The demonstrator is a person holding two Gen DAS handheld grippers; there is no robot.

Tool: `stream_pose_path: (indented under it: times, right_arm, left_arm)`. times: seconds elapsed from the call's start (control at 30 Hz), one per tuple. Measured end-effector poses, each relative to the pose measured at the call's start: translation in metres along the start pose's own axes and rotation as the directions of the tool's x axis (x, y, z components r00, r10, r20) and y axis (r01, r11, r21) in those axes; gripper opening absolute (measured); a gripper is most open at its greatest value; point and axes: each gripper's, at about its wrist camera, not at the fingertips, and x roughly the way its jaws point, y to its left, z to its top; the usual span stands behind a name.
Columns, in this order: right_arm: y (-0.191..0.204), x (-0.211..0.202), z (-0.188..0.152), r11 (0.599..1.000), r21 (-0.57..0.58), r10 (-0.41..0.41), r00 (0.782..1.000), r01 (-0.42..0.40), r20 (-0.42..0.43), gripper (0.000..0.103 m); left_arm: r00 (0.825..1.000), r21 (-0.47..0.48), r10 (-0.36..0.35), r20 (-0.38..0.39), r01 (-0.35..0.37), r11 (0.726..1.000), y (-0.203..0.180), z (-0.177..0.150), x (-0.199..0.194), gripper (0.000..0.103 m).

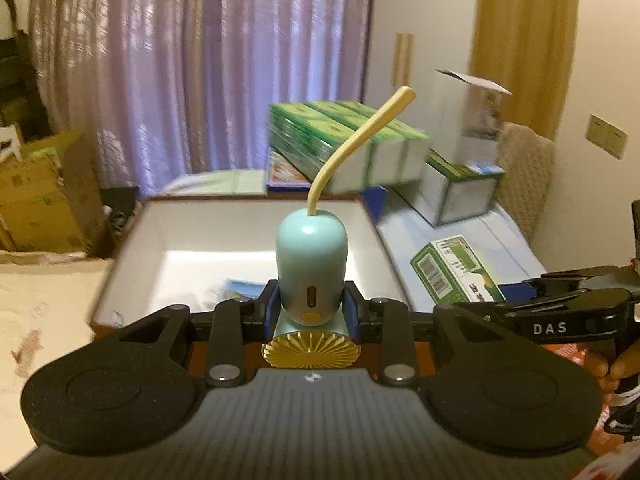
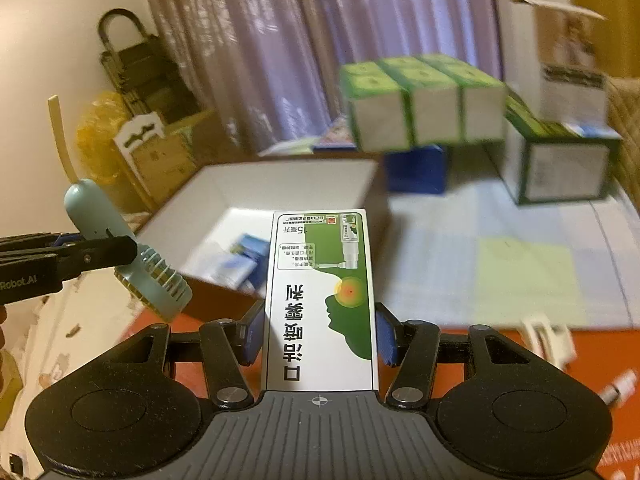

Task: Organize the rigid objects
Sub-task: 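Carry the mint fan with the left tool while the right tool carries the spray box over the brown box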

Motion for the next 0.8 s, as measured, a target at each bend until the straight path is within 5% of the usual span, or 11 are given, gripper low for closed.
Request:
stream_pose_path:
  times: [0.3, 0.8]
  right_arm:
    - [0.038, 0.048, 0.047, 0.998, -0.046, 0.052, 0.998, -0.050, 0.028, 0.051]
    - [0.048, 0.146, 0.077, 0.998, -0.053, -0.022, 0.998, 0.019, -0.056, 0.052]
  left_arm:
    - [0.997, -0.022, 0.074, -0.001, -0.074, 0.997, 0.065, 0.034, 0.025, 0.028]
    - [0.970, 0.018, 0.108, -0.217, -0.107, 0.994, 0.128, 0.038, 0.130, 0.028]
